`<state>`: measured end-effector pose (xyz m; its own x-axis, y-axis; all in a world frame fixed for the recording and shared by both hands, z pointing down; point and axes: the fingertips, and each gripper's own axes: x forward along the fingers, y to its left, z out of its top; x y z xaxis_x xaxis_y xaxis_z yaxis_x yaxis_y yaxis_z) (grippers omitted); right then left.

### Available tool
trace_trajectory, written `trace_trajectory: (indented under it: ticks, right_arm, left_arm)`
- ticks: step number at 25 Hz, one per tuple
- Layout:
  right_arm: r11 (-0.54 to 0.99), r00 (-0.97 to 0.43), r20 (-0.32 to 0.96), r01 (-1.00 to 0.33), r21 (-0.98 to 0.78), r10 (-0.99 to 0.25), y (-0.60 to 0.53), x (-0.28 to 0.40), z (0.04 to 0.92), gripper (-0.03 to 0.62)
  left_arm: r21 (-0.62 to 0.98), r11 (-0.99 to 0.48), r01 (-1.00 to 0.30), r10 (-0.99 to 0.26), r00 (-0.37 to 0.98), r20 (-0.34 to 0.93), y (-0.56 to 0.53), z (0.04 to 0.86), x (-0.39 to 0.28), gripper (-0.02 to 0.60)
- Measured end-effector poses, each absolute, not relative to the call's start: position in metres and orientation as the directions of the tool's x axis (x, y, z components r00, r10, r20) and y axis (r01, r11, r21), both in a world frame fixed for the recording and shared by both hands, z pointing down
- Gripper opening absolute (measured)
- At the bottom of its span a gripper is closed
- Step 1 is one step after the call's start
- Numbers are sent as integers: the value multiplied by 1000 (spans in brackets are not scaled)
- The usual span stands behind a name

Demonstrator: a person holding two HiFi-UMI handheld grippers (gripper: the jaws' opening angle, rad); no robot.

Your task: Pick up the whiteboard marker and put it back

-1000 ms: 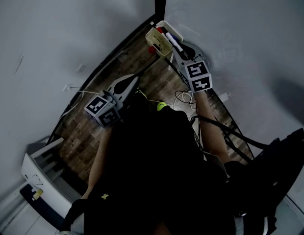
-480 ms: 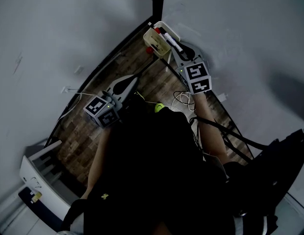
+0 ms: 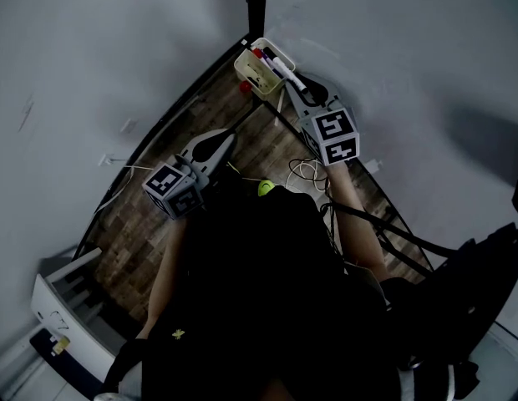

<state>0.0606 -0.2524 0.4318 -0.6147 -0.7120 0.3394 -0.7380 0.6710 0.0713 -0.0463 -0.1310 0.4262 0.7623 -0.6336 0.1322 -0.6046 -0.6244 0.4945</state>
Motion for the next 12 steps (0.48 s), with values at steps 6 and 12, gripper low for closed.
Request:
trace_trajectory:
  ticks: [6,12]
  right_arm:
    - [668,-615,323,-740,78,-719,-245,71,422,91]
    - [669,-620,308,-739,78,-722,-237,77,411,91]
  left_arm:
    - [486,-633,-602,-637,763,114,-135,425,-38,18]
    - [474,-639,-605,-636,763,115,-137,428,-32,18]
